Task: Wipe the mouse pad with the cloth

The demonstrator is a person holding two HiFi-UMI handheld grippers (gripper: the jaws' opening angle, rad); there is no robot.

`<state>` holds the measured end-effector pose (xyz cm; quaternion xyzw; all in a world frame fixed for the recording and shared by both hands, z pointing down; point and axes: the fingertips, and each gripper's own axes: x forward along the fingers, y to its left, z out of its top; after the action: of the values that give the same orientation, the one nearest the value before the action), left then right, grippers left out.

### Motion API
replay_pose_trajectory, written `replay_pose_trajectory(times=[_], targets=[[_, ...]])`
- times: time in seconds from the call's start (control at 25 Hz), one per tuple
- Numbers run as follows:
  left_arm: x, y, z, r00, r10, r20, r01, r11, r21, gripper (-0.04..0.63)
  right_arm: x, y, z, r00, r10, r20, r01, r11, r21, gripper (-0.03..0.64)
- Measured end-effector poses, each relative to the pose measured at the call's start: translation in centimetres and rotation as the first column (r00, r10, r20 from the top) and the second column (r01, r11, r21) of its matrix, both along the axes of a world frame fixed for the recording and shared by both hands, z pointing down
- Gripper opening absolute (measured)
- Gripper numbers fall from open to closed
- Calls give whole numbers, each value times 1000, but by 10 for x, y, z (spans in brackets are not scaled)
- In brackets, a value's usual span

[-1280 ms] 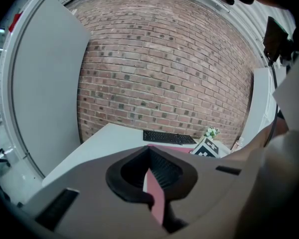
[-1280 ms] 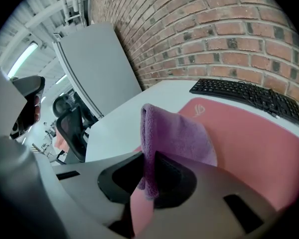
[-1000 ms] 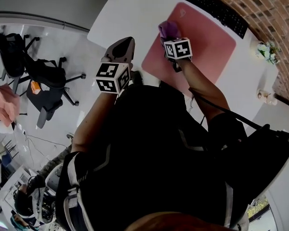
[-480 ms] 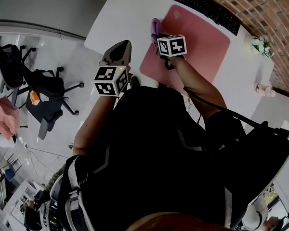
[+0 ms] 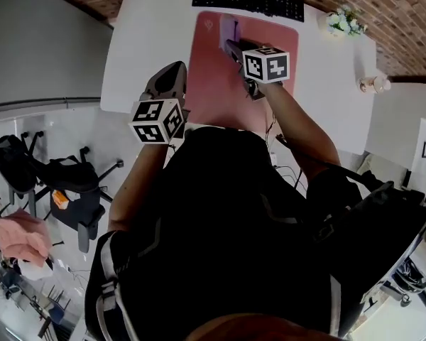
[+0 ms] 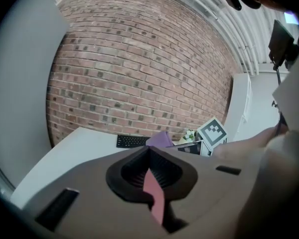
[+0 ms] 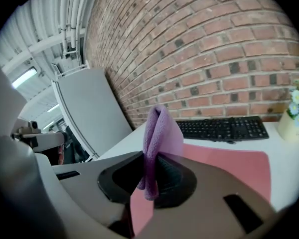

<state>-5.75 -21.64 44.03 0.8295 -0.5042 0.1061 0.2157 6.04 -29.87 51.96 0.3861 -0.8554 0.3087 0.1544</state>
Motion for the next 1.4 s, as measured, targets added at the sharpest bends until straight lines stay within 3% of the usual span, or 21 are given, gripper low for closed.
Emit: replay_pose_trajectory(times=[0.32,0.68,0.84,1.0,1.4], targets=[[52,-14,2,991,130,17,-130,991,-3,2,144,-18,5,957,277,-82,-276,961,28,54],[80,-24,10,984,173,43,-172,985,-17,2,266,-25,33,859,477,-186,-478,877,40,54],[87,-26,16,982,183,54,-182,983,-36,2,286,-23,61,845,471,-254,-483,875,18,54],[85,-27,22,983,171,61,-167,984,-57,2,285,-27,90,846,420,-329,-447,894,-8,54],[53,-29,25,994,85,69,-80,994,-71,2,235,-37,116,887,315,-338,-356,932,-64,54]])
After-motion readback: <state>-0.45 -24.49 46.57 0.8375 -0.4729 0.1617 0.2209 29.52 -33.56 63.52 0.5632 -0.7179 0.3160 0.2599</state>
